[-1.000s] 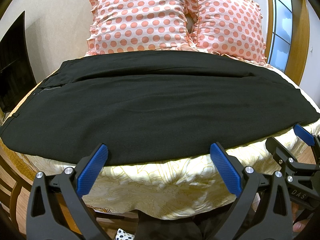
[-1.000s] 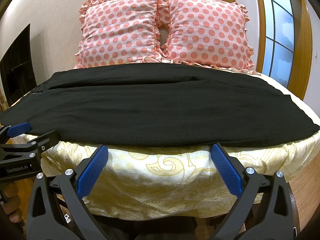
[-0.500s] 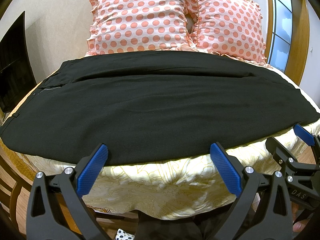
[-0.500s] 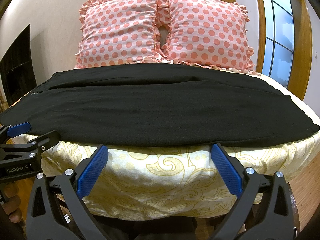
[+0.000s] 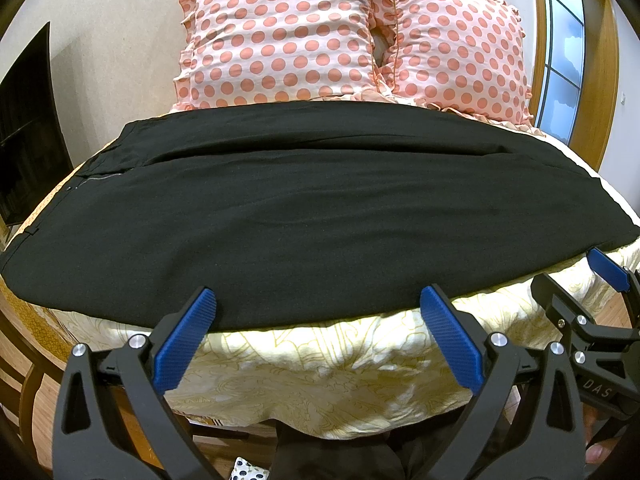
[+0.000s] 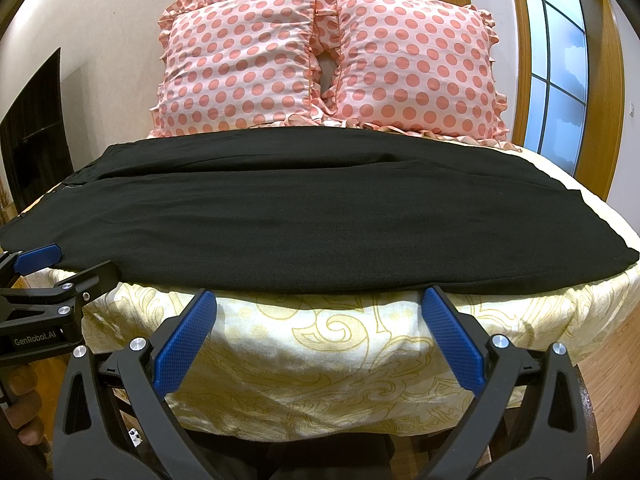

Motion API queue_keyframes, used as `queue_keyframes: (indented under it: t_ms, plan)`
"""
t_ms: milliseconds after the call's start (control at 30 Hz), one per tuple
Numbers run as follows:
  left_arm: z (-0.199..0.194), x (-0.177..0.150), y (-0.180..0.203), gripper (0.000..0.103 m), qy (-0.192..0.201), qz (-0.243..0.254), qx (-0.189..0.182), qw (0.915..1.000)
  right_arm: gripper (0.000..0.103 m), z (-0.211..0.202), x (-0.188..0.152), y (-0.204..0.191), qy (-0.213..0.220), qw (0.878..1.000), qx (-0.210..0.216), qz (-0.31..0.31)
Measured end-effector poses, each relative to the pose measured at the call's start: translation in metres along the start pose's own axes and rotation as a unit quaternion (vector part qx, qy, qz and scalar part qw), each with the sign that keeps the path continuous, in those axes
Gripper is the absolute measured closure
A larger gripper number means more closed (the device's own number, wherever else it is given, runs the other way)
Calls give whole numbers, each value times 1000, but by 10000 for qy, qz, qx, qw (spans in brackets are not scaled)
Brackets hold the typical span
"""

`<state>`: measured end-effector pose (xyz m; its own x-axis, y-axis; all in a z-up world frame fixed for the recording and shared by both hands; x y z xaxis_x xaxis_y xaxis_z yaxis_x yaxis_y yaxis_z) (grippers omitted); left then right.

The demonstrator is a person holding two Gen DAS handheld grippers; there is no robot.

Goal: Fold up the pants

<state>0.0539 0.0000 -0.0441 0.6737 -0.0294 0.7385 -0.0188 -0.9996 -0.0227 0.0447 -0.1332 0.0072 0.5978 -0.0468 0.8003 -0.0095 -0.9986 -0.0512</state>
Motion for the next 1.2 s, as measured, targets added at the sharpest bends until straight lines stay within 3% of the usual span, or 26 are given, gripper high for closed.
queue_keyframes:
  t_ms: [367, 833, 933, 1000, 1067, 1200]
  plan:
    - [3, 5, 1, 2, -176, 3, -18, 9998, 1, 3, 2, 0, -237, 9997, -9, -8]
    - [2, 5, -1, 2, -44, 35, -1, 10000, 1, 6, 1, -2, -270, 9996, 56, -69]
    - [1, 4, -2, 2, -110, 84, -74, 9999, 1, 7, 0, -2, -304, 9991, 226, -205]
    - [-1, 6, -2, 2, -261, 154, -72, 9995, 1, 3, -2, 2, -437, 9962, 606, -439]
    - [-10, 14, -2, 2, -74, 325, -77, 9994, 1, -9, 0, 21, -353, 9954, 789, -414]
    - [-40, 50, -7, 2, 855, 732, 218, 9934, 1, -34, 32, 84, 128, 9962, 806, 294]
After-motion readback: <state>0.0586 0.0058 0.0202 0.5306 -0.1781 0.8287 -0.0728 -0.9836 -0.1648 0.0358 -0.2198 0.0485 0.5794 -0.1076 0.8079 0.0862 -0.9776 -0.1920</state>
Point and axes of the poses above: each gripper's, at about its wrist camera, not at the fingertips, and z roughly the way its jaws point, y to its right, x to its top, the point moved 7 cm from there along z, roughly the way its jaws point, and after that the axes turned 3 degrees about -y, right-handed, at the moved point
